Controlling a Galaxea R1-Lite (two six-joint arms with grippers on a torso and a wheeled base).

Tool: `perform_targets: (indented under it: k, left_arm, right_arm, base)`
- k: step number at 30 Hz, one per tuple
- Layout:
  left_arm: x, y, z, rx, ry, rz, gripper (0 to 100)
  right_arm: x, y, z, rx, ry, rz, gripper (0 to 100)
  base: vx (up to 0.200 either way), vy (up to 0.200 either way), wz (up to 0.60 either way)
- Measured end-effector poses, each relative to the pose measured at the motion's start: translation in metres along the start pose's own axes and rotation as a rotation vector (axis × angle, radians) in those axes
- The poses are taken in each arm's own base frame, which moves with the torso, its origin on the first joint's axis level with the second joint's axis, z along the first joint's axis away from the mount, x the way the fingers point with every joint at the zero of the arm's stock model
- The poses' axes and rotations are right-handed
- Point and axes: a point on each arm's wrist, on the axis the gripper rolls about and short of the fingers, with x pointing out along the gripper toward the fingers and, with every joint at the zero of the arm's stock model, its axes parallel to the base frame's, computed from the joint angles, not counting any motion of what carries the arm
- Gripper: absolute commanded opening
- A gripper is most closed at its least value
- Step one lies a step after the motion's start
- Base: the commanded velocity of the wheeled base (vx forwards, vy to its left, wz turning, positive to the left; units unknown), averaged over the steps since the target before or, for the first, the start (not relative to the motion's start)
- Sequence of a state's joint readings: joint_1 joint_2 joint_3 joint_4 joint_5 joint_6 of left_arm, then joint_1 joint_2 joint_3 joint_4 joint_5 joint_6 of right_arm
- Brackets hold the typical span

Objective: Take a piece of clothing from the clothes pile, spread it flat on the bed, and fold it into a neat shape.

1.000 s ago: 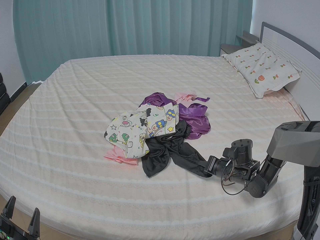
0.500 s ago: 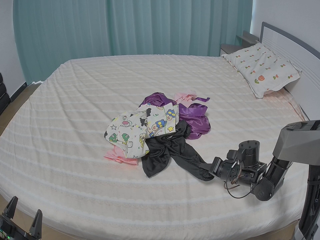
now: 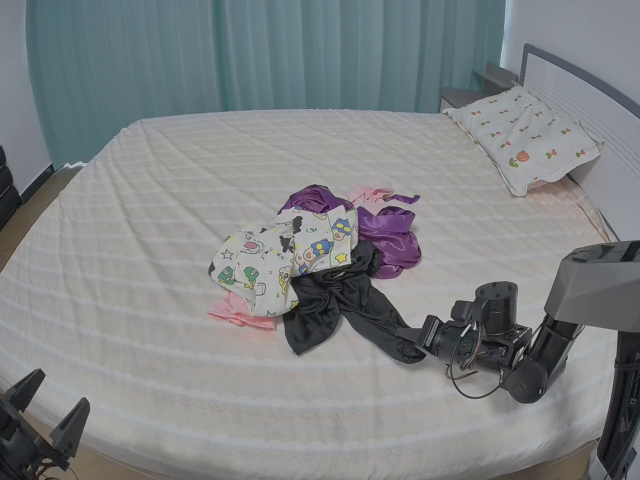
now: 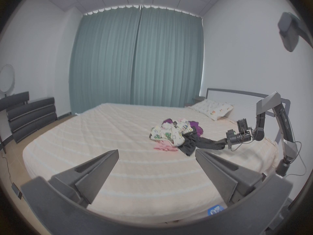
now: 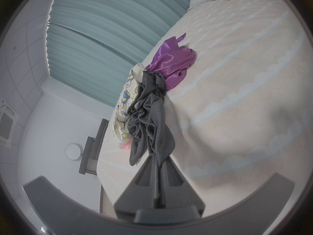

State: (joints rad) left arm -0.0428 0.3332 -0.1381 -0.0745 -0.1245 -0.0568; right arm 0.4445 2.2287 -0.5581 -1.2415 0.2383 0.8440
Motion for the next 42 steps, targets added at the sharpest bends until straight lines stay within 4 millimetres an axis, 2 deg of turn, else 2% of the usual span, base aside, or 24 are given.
perform_targets:
  k: [2, 6, 13, 19, 22, 24, 29, 37, 42]
  left_arm:
    - [0.006, 0.0, 0.004, -0.006, 0.029, -0.009, 100]
    - [0.037, 0.002, 0.015, -0.036, 0.155, -0.05, 100]
    - [0.09, -0.003, 0.019, -0.11, 0.316, -0.117, 100]
    - [0.142, -0.014, 0.01, -0.155, 0.418, -0.124, 100]
    - [0.162, -0.019, 0.004, -0.169, 0.44, -0.11, 100]
    - [0.183, -0.025, -0.004, -0.189, 0.463, -0.093, 100]
    - [0.229, -0.048, -0.027, -0.232, 0.505, -0.077, 100]
    - [0.302, -0.113, -0.065, -0.275, 0.47, -0.066, 100]
    - [0.33, -0.147, -0.081, -0.329, 0.428, -0.067, 100]
  right_arm:
    - [0.0, 0.0, 0.0, 0.0, 0.0, 0.0, 0]
    - [0.0, 0.001, 0.0, -0.002, -0.001, 0.001, 0]
    - [0.0, 0.002, 0.0, -0.003, -0.003, 0.003, 0]
    - [-0.001, 0.002, 0.0, -0.004, -0.005, 0.005, 0]
    - [-0.001, 0.002, 0.0, -0.005, -0.005, 0.005, 0]
    - [-0.001, 0.002, 0.0, -0.005, -0.005, 0.005, 0]
    - [-0.001, 0.003, 0.0, -0.006, -0.006, 0.006, 0]
    - [-0.001, 0.003, 0.0, -0.007, -0.005, 0.005, 0]
    - [-0.001, 0.003, 0.0, -0.008, -0.005, 0.005, 0]
  base:
    - [0.0, 0.0, 0.0]
    - [0.0, 0.0, 0.0]
    - [0.0, 0.0, 0.0]
    - [0.0, 0.0, 0.0]
    - [0.0, 0.0, 0.0]
    - [0.0, 0.0, 0.0]
    - [0.0, 0.0, 0.0]
    - [0.0, 0.0, 0.0]
    - [0.0, 0.0, 0.0]
